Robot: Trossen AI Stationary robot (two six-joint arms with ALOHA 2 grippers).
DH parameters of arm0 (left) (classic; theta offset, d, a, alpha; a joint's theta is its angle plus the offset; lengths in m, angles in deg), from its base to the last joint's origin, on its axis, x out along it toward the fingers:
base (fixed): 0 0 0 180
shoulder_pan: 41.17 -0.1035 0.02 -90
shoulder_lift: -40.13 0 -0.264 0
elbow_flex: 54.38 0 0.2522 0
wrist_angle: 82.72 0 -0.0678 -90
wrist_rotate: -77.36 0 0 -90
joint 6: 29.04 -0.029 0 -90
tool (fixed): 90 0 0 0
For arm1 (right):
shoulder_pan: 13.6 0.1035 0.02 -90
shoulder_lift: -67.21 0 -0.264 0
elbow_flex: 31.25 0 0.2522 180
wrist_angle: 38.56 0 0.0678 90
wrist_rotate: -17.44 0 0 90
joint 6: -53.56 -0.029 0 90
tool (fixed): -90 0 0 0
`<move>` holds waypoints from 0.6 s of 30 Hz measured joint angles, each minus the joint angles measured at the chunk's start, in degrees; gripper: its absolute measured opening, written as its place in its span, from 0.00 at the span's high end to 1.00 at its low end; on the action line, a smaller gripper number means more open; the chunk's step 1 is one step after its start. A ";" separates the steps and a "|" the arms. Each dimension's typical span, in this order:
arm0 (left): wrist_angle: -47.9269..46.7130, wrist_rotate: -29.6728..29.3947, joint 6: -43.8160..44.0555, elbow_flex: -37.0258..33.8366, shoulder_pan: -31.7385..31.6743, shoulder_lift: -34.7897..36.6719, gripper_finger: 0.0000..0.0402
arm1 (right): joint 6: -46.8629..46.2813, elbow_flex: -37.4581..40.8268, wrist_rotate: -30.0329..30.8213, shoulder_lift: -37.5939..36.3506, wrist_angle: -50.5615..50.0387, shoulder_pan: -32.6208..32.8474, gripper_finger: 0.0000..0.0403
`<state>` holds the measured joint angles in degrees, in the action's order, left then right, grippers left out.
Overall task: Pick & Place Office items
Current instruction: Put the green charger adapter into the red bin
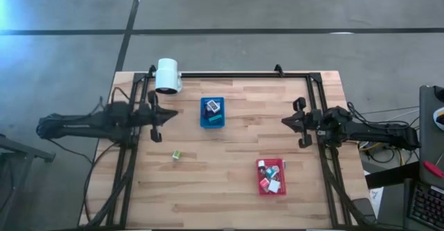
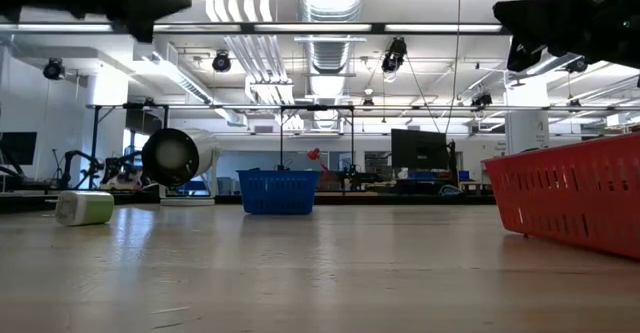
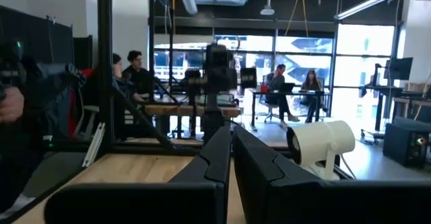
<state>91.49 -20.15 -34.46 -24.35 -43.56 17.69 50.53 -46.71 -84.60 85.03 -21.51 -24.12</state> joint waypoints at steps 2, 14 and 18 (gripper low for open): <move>-7.68 0.02 0.98 7.41 0.04 -3.69 0.98 | -0.24 0.00 -0.01 0.02 0.00 0.02 0.97; -70.96 -2.49 4.18 39.37 0.09 -38.76 0.97 | -1.58 0.00 -3.37 1.04 -0.55 0.04 0.97; -73.46 1.69 5.02 38.76 0.09 -45.59 0.97 | -1.56 0.00 -3.43 1.42 -0.50 0.04 0.97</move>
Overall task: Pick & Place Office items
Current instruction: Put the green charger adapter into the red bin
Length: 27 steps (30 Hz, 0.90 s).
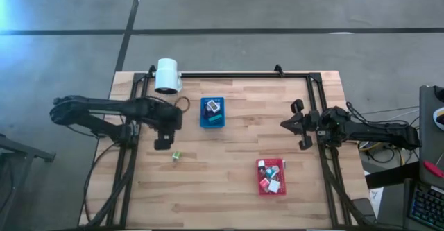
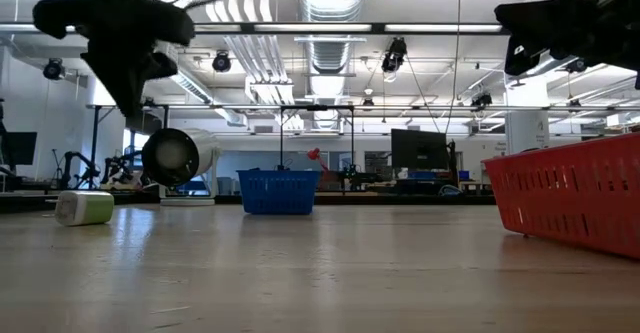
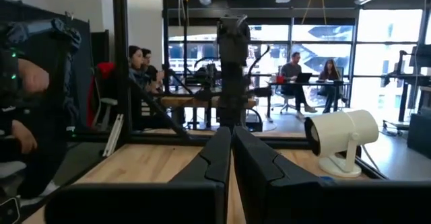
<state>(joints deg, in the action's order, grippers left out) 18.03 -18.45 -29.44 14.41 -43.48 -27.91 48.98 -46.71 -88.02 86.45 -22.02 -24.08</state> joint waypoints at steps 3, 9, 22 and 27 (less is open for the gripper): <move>1.87 7.57 -0.16 -0.67 0.29 -4.06 0.95 | 0.02 0.00 0.00 0.02 0.00 0.00 0.97; 5.17 16.60 -0.22 -0.92 3.59 -9.49 0.77 | 0.04 0.00 0.00 0.11 0.02 0.00 0.97; 11.55 9.25 -0.48 -1.28 11.91 -14.31 0.26 | -0.58 0.00 0.00 1.30 -0.04 0.00 0.97; 11.50 9.21 -0.08 -2.70 11.91 -16.79 0.23 | -0.51 0.00 0.00 1.53 0.01 -0.02 0.97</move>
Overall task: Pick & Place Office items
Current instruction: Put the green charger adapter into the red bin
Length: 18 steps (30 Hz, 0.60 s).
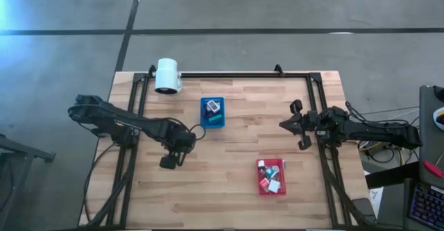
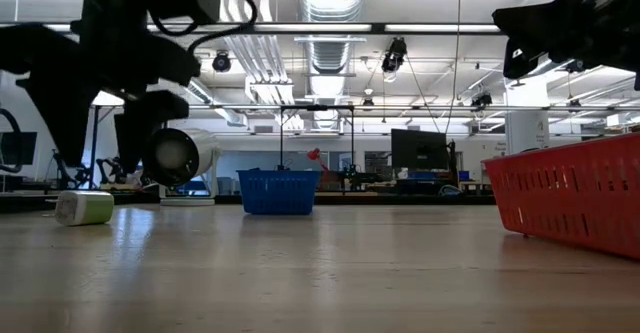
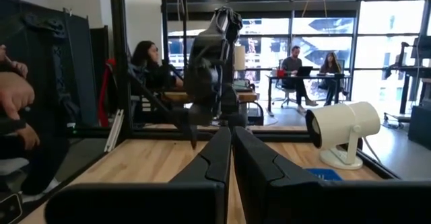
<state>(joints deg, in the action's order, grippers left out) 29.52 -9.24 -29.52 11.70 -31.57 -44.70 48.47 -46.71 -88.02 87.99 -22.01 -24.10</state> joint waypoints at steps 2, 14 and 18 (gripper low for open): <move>0.02 0.00 -0.35 -0.58 0.00 -1.18 0.23 | 0.08 0.00 0.00 0.00 0.06 0.00 0.97; 3.03 0.04 -0.99 -3.17 -0.02 -5.12 0.24 | 0.14 0.00 0.04 0.08 0.01 0.00 0.97; 4.24 0.20 -0.99 -3.65 -0.04 -5.35 0.25 | 0.16 0.00 0.07 0.08 0.01 0.00 0.97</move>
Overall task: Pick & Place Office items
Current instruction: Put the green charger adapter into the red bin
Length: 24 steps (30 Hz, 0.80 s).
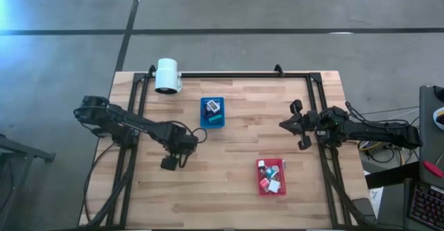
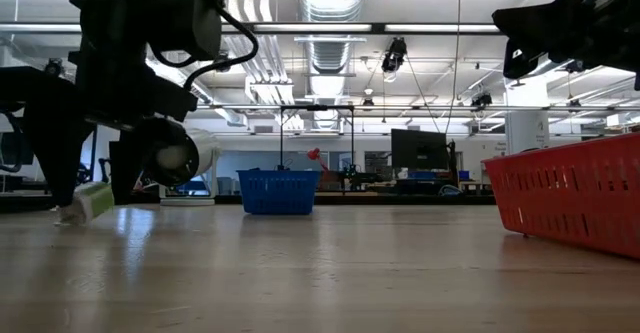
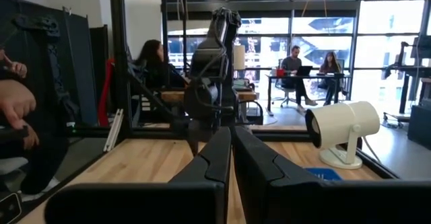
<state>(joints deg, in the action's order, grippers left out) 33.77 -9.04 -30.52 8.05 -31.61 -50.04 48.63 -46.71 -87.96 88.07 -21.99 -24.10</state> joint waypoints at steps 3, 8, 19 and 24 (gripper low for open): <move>1.41 0.07 -0.42 -0.89 0.00 -0.02 0.28 | 0.04 0.00 0.04 -0.02 0.00 0.00 0.97; 3.48 2.49 -0.42 -2.68 0.00 0.07 0.40 | 0.39 0.00 0.08 -0.02 0.00 0.02 0.97; 4.12 3.19 -1.37 -3.48 -0.04 0.39 0.54 | 0.44 0.00 0.20 -0.02 -0.01 0.00 0.97; 4.14 2.64 -2.96 -3.12 0.00 1.26 0.54 | 0.44 0.00 0.26 -0.04 -0.02 0.00 0.97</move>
<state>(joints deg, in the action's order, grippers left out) 37.91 -6.40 -33.48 4.93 -31.61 -48.78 49.07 -46.71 -87.69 88.03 -22.02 -24.10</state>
